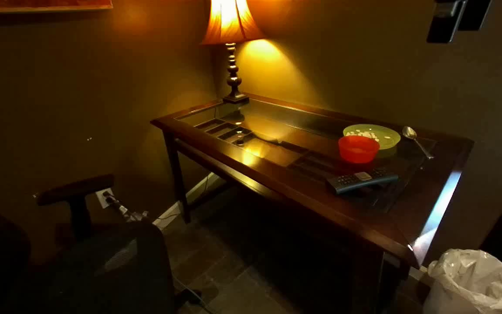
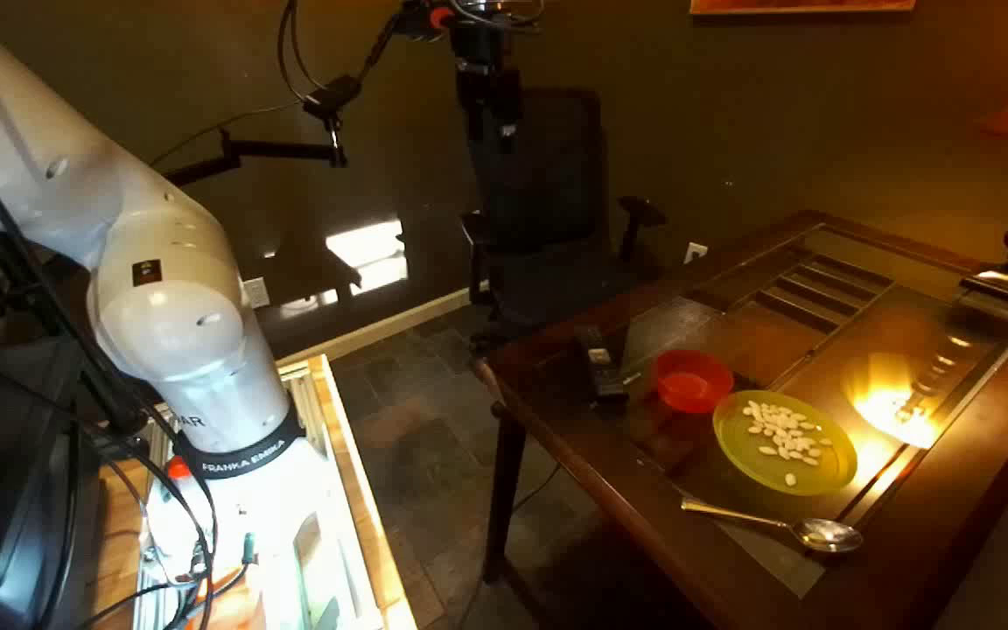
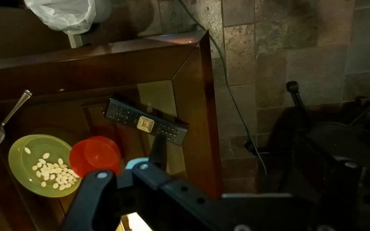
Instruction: Transfer a spoonful of contents from the plate to the pink bowl
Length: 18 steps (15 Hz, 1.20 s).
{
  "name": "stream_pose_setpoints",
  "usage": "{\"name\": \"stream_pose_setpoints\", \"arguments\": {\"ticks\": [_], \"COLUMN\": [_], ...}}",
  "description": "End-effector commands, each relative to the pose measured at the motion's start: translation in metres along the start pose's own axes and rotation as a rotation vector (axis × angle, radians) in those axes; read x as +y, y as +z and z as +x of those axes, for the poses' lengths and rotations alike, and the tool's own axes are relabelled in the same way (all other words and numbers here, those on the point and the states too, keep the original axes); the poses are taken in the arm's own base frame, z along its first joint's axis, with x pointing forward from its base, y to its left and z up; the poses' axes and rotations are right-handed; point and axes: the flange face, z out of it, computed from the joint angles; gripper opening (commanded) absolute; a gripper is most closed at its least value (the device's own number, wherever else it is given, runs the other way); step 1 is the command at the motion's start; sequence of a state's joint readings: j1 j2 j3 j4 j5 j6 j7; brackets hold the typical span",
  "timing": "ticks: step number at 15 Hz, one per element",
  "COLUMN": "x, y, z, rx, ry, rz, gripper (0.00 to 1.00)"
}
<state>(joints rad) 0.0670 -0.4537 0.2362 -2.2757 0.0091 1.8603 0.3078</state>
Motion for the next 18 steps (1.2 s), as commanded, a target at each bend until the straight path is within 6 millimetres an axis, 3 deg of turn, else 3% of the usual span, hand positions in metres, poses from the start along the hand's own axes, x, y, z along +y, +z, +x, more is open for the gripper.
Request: {"name": "stream_pose_setpoints", "arguments": {"ticks": [1, 9, 12, 15, 18], "x": [0.0, 0.0, 0.011, 0.04, 0.072], "y": [-0.001, -0.001, 0.009, 0.031, 0.073], "z": [0.0, 0.0, 0.015, 0.025, 0.026], "rx": [-0.001, -0.001, 0.028, 0.033, 0.01], "ry": [0.0, 0.0, 0.188, 0.34, 0.499], "rz": [0.0, 0.0, 0.045, 0.045, 0.049], "gripper": [1.0, 1.0, 1.0, 1.0, 1.0]}}
